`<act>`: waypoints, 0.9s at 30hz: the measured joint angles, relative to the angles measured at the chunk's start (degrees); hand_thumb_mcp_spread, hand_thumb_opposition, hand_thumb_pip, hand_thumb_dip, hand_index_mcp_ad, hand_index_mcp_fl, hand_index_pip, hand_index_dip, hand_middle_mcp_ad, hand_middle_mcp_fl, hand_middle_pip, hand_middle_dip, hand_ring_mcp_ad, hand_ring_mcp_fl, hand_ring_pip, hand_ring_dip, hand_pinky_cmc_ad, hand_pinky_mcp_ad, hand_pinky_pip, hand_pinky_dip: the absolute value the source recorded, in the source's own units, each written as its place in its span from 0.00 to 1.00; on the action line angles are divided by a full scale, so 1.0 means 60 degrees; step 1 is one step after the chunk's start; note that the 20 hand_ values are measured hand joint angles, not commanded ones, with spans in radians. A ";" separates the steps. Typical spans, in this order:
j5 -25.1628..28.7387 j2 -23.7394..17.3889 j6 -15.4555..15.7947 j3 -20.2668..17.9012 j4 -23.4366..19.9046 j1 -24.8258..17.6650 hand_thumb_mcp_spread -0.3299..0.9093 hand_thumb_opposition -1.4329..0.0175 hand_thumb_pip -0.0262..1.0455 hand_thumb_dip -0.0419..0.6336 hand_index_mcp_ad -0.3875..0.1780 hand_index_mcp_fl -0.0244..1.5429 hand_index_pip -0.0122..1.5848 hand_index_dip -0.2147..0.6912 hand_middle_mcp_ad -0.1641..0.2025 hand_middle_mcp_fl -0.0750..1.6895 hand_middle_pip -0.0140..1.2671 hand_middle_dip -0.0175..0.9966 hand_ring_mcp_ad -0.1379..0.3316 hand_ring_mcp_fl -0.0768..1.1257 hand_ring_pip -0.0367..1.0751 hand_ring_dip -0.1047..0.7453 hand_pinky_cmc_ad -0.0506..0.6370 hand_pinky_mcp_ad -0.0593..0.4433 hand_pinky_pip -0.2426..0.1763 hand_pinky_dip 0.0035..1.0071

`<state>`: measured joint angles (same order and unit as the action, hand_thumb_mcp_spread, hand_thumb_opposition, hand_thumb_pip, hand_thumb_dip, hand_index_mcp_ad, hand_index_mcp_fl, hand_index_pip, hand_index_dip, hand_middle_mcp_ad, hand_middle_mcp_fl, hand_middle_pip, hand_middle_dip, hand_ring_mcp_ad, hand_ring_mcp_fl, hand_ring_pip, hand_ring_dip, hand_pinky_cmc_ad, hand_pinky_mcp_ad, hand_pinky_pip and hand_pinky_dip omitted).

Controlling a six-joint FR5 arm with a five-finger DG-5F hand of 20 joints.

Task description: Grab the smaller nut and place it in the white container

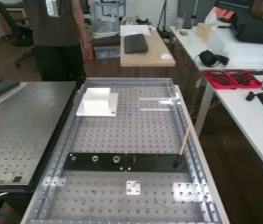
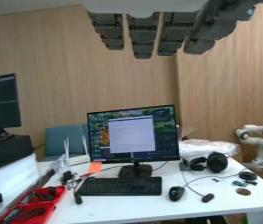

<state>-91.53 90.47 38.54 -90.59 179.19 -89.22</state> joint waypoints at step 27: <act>0.0036 -0.0034 -0.0007 -0.0066 -0.0018 -0.0073 0.45 0.52 0.46 0.13 0.66 0.02 0.05 0.57 0.64 0.06 0.11 0.25 0.65 0.06 0.11 0.24 0.63 0.77 0.44 0.27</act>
<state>-91.32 90.27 38.50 -90.98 179.08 -89.66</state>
